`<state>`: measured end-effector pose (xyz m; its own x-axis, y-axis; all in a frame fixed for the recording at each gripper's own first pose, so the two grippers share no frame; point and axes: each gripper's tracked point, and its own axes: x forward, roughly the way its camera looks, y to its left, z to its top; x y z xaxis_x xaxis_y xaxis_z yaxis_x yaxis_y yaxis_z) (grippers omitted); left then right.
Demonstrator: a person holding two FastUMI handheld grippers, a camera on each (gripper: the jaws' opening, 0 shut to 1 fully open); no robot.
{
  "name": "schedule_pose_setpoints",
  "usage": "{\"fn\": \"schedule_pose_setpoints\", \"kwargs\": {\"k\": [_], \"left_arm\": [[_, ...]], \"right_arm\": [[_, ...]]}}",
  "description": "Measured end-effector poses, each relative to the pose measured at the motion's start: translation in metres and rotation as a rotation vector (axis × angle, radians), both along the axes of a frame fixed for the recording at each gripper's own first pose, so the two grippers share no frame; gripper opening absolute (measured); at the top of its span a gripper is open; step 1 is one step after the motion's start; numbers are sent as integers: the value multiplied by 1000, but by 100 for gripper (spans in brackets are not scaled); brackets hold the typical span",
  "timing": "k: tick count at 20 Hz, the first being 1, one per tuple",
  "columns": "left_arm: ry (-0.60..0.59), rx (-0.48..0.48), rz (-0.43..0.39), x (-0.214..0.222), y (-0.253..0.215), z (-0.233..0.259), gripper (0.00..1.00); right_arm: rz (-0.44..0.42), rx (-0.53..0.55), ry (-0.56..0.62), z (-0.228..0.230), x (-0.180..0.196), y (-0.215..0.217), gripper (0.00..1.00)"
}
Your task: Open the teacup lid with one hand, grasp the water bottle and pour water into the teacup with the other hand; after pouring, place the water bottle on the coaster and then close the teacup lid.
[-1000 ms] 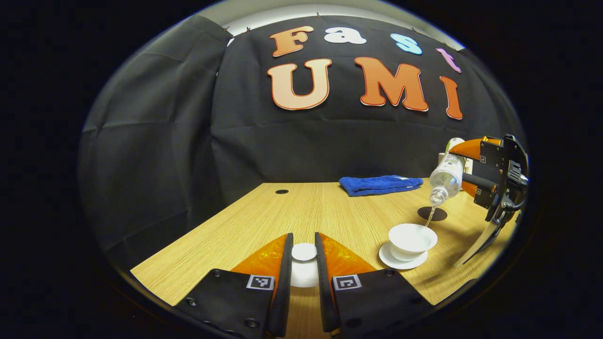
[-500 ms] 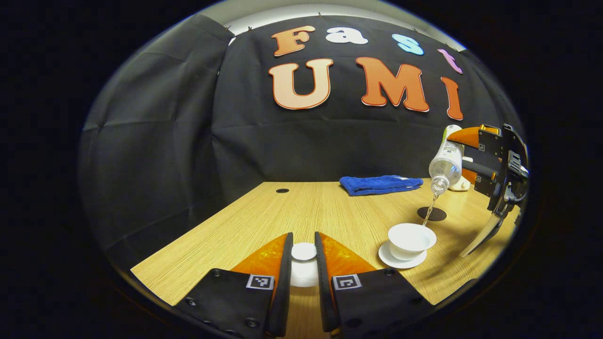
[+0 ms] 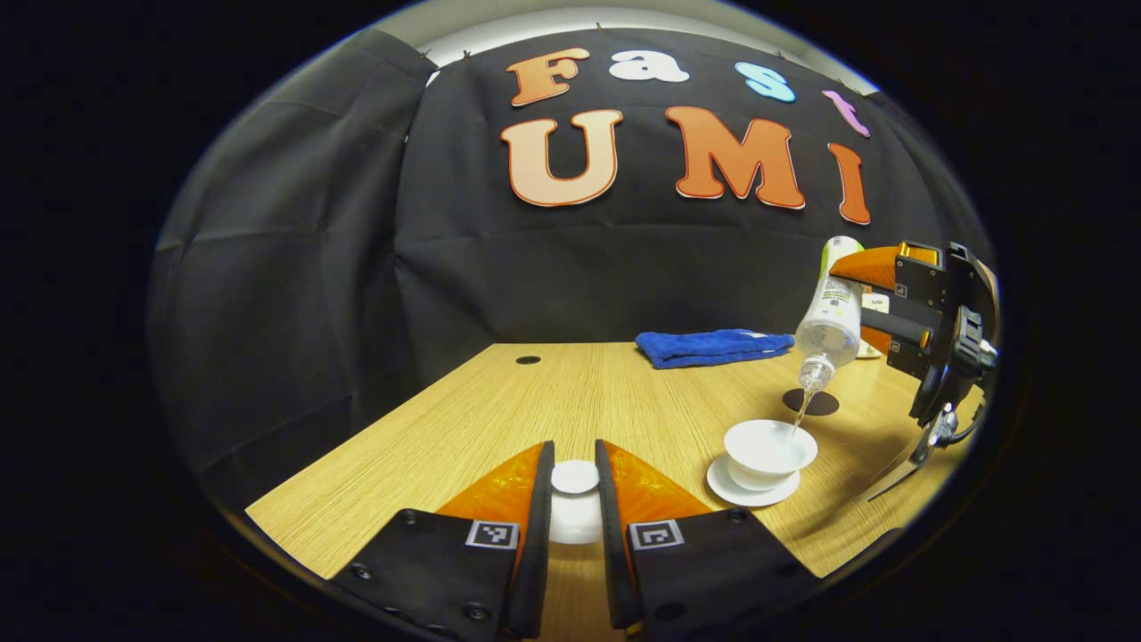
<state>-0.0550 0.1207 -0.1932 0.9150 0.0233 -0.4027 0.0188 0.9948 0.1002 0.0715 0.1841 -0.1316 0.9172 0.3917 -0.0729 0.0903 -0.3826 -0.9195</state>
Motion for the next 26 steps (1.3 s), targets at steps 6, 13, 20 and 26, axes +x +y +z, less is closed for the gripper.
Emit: {"fn": "schedule_pose_setpoints", "kwargs": {"k": [6, 13, 20, 26], "left_arm": [[5, 13, -6, 1, -4, 0, 31], [3, 4, -26, 3, -16, 2, 31], [-42, -12, -65, 9, -38, 18, 31], [-50, 2, -105, 15, -62, 22, 29]], "right_arm": [[51, -38, 7, -1, -4, 8, 63], [39, 80, 152, -22, -11, 5, 63], [-43, 357, 403, -63, -32, 0, 63], [-157, 774, 598, -88, -43, -4, 63]]}}
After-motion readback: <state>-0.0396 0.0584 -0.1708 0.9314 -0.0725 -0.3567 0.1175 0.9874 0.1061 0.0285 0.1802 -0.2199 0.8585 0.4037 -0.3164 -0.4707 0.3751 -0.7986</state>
